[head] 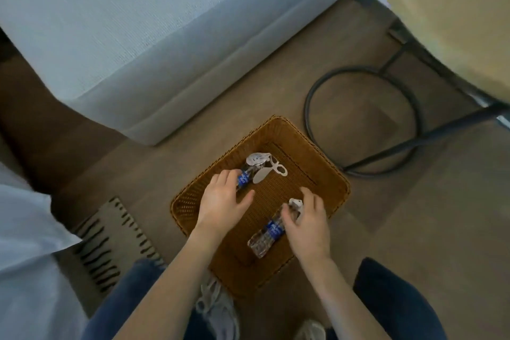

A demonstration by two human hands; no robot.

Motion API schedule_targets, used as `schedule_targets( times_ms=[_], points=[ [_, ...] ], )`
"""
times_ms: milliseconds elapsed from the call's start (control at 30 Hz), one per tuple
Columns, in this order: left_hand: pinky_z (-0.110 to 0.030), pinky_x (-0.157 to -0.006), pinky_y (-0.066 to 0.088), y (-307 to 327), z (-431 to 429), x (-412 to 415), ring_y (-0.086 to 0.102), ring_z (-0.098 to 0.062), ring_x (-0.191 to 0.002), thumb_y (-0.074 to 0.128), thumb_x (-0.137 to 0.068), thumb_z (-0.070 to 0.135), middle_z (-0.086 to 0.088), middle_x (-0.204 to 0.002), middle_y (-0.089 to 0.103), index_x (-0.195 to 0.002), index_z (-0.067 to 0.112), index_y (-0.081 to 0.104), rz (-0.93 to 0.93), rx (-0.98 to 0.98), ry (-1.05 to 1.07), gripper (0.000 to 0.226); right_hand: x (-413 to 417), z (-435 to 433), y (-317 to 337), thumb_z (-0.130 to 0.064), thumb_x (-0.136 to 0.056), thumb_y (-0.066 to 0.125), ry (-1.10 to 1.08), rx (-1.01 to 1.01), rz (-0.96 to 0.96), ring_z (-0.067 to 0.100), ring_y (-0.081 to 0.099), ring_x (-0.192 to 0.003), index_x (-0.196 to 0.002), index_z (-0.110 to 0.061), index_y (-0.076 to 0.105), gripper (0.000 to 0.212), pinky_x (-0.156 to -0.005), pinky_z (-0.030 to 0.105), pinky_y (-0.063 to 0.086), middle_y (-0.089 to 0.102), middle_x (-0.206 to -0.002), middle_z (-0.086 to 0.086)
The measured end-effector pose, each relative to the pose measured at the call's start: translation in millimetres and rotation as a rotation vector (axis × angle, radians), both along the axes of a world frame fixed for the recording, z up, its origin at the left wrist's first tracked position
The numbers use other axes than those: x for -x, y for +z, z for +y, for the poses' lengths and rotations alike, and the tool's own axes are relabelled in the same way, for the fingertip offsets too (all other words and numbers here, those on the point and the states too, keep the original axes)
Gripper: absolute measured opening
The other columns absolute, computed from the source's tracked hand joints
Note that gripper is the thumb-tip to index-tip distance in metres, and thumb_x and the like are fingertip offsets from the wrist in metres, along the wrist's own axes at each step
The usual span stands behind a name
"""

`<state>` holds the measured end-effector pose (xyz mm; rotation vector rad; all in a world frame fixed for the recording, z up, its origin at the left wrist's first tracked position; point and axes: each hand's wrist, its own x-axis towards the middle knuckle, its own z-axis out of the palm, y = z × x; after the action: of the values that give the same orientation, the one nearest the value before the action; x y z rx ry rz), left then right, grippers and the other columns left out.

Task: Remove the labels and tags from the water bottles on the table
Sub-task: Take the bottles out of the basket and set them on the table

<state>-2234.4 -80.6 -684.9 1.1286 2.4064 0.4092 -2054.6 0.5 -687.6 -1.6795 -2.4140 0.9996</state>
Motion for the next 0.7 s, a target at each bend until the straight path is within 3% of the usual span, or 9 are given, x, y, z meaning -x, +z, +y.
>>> schedule_targets(
  times_ms=[200,267,333,400,467,700],
  points=[
    [-0.034,-0.099,0.043,-134.6,4.0,2.2,0.052,-0.021,-0.114,0.064,-0.090,0.046,-0.004,-0.126,0.058,-0.134,0.013,0.052,0.014,0.016,0.044,0.056,15.0,-8.4,-129.8,-0.047,-0.097,0.058,-0.122,0.120,-0.051,0.026,0.049,-0.127,-0.154,-0.017,0.026,0.072,-0.101,0.039,0.050,0.039,-0.144,0.011],
    [-0.034,-0.098,0.043,-170.6,5.0,3.3,0.052,-0.022,-0.114,0.065,-0.089,0.046,-0.004,-0.126,0.057,-0.133,0.014,0.051,0.044,0.015,0.051,0.057,19.4,-11.8,-163.0,-0.046,-0.096,0.061,-0.205,0.159,-0.070,0.030,0.047,-0.128,-0.153,-0.010,0.023,0.077,-0.100,0.030,0.045,0.037,-0.145,0.016],
    [-0.036,-0.102,0.041,-199.0,7.8,6.6,0.050,-0.023,-0.118,0.065,-0.088,0.046,-0.005,-0.129,0.055,-0.137,0.013,0.049,0.066,0.028,0.081,0.061,20.9,-13.4,-188.8,-0.046,-0.094,0.065,-0.274,0.180,-0.115,0.028,0.049,-0.121,-0.148,-0.002,0.026,0.080,-0.083,0.020,0.035,0.040,-0.143,0.019],
    [-0.039,-0.104,0.041,-219.1,11.9,11.1,0.049,-0.027,-0.120,0.067,-0.087,0.045,-0.008,-0.130,0.054,-0.139,0.011,0.047,0.091,0.035,0.103,0.065,18.8,-16.2,-207.3,-0.044,-0.092,0.069,-0.312,0.213,-0.158,0.024,0.052,-0.108,-0.143,0.002,0.029,0.079,-0.074,0.020,0.039,0.043,-0.137,0.020],
    [-0.042,-0.104,0.042,-231.4,16.4,14.4,0.049,-0.030,-0.120,0.068,-0.087,0.042,-0.011,-0.129,0.055,-0.139,0.009,0.046,0.109,0.033,0.116,0.066,16.6,-21.0,-219.9,-0.039,-0.090,0.072,-0.336,0.278,-0.150,0.024,0.057,-0.102,-0.145,0.003,0.024,0.084,-0.074,0.024,0.051,0.043,-0.135,0.022],
    [-0.047,-0.105,0.041,-255.8,19.8,14.8,0.048,-0.036,-0.122,0.070,-0.087,0.035,-0.018,-0.132,0.053,-0.139,0.006,0.043,0.078,0.111,0.094,0.066,20.2,-25.8,-236.0,-0.036,-0.088,0.075,-0.416,0.314,-0.209,0.032,0.059,-0.115,-0.149,0.001,0.017,0.092,-0.087,0.033,0.054,0.046,-0.136,0.025]
  ],
)
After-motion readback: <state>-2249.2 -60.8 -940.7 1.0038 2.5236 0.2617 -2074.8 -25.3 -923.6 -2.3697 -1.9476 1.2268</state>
